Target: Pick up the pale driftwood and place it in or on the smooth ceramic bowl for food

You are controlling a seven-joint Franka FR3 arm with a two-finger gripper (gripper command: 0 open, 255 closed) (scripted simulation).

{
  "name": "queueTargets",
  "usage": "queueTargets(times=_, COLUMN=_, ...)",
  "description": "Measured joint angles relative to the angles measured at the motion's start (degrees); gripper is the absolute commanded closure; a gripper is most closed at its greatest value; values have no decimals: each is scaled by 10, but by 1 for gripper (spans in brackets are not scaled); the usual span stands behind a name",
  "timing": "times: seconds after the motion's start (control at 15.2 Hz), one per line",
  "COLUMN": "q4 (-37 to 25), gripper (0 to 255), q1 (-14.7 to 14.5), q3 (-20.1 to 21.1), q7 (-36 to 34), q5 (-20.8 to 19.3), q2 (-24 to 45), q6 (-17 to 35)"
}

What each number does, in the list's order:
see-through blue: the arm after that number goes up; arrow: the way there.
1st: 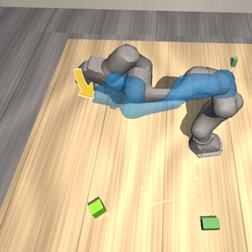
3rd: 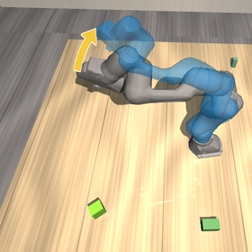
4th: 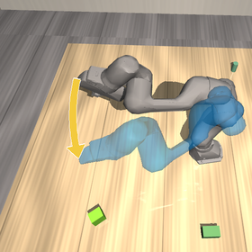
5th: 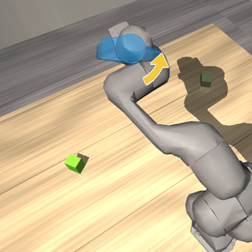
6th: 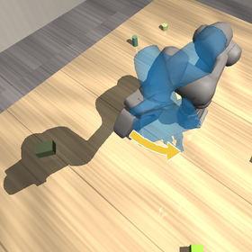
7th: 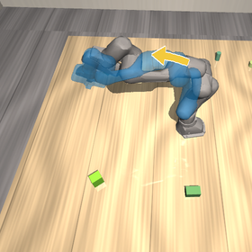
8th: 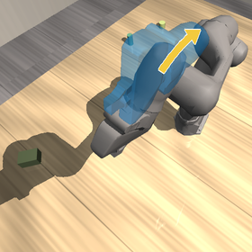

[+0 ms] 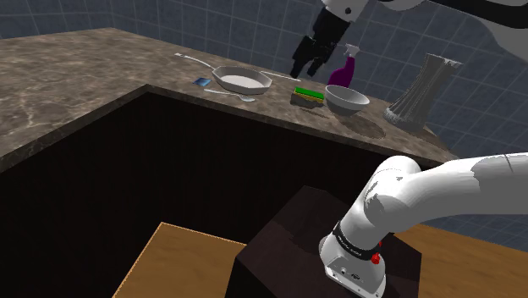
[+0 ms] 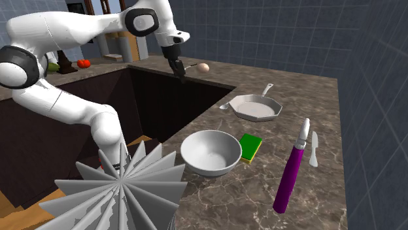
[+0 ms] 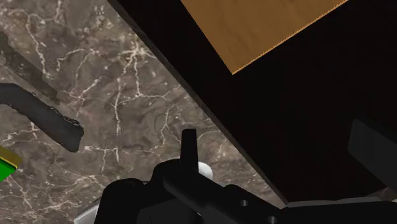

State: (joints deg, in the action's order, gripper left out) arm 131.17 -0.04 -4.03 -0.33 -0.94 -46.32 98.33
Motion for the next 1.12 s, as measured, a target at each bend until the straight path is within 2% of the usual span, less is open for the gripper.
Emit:
queueTargets(times=0.13, q4=6, gripper=0, q1=-1, q3=-8, q7=12, q5=-3, q2=-2, q6=3)
queueTargets(times=0.26, q4=14, gripper=0, q1=-4, q3=-37, q7=57, q5=-14, q2=-8, q6=5)
queueTargets(times=0.66, q4=36, gripper=0, q1=-18, q3=-141, q7=219, q5=-53, q2=13, q6=42)
queueTargets(times=1.12, q4=2, gripper=0, q1=-57, q3=-276, q7=420, q5=-80, q2=92, q6=82)
